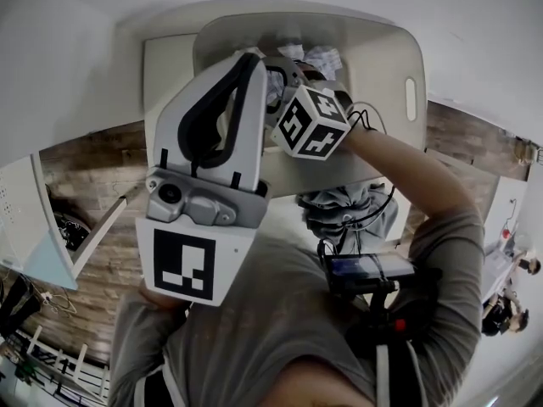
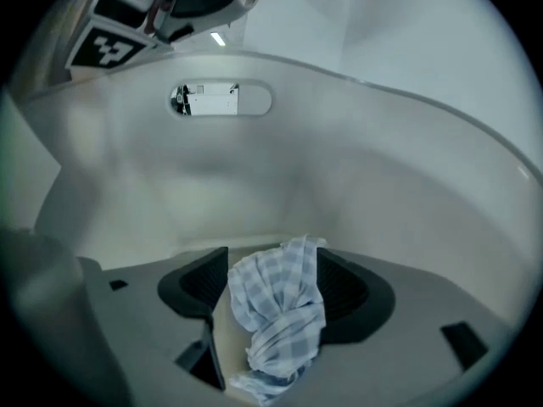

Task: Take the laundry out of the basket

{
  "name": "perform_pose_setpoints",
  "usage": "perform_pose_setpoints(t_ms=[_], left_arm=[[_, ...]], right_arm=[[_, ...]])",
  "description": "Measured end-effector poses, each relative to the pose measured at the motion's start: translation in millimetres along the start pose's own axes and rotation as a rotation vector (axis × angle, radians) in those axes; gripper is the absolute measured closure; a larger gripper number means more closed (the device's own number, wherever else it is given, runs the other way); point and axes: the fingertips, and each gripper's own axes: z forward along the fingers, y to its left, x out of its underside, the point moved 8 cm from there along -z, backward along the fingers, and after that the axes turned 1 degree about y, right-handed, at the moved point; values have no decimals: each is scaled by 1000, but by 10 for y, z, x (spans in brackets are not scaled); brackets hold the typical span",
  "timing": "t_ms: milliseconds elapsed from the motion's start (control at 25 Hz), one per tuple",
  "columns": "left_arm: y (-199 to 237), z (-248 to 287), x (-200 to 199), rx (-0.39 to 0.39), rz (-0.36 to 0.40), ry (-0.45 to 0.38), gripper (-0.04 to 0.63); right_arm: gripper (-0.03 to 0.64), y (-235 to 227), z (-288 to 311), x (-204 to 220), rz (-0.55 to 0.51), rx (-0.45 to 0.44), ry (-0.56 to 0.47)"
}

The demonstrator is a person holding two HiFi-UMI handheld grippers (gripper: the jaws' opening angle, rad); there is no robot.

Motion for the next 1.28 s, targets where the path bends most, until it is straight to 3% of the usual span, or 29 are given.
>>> perform_pose_setpoints(t_ms=[360,600,720,880,1280], left_arm=[[24,-27,10,-1,-17,-4,588],[19,-28,-7,-2,-17,-6,588],[26,-44,-7,-6,-12,-5,588],[13,-41,16,-12,15,4,588],[-68,-161,-58,-26,50,9,588]], right_arm=[[282,121,278,145,-71,0,79],[286,84,387,200,-180,69,135],[384,68,400,204,-225,109,143],[490,-15,350,165,-199,109,116],[541,-166,4,-50,-132,155,10]])
